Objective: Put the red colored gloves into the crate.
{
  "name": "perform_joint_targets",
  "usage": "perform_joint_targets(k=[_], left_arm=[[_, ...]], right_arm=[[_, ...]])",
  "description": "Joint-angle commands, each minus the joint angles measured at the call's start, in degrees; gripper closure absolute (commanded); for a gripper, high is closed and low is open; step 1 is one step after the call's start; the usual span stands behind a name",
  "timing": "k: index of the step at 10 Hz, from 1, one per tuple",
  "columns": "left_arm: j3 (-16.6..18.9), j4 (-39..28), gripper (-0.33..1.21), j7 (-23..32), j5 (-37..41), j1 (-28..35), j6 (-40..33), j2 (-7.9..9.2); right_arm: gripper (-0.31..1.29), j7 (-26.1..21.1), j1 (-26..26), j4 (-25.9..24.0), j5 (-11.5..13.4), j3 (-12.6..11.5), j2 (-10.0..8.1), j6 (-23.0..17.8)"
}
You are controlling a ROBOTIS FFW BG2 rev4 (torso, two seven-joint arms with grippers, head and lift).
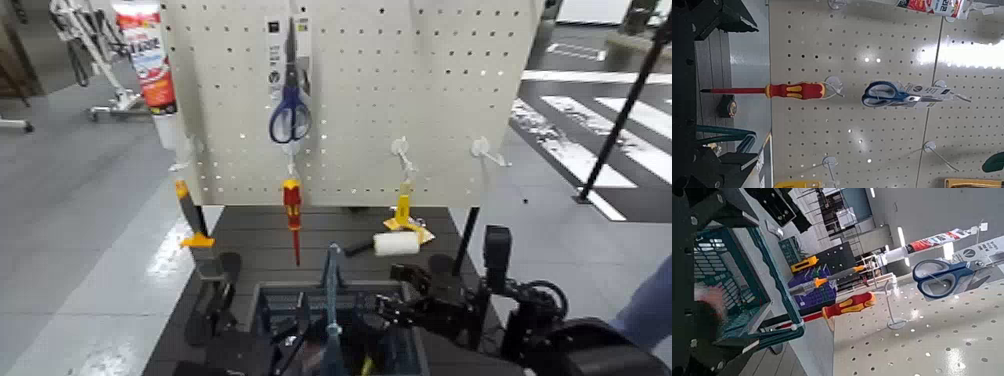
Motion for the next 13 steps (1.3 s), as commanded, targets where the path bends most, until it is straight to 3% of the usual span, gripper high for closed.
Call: perform_joint_targets(k=[1,13], left_arm=[[0.0,0.0,0.14,0.0,0.0,0.0,0.0,-2.81],[-0.4,0.2,0.14,-0.1,0.3,-0.3,0.0,-2.64]], right_arm=[[-0.05,0.0,0.0,-0.1,0.0,-0.1,0.00,-0.1],[-0.01,-0.5,0.6,-1.1,0.0,-1.5,0.00,-0.6]])
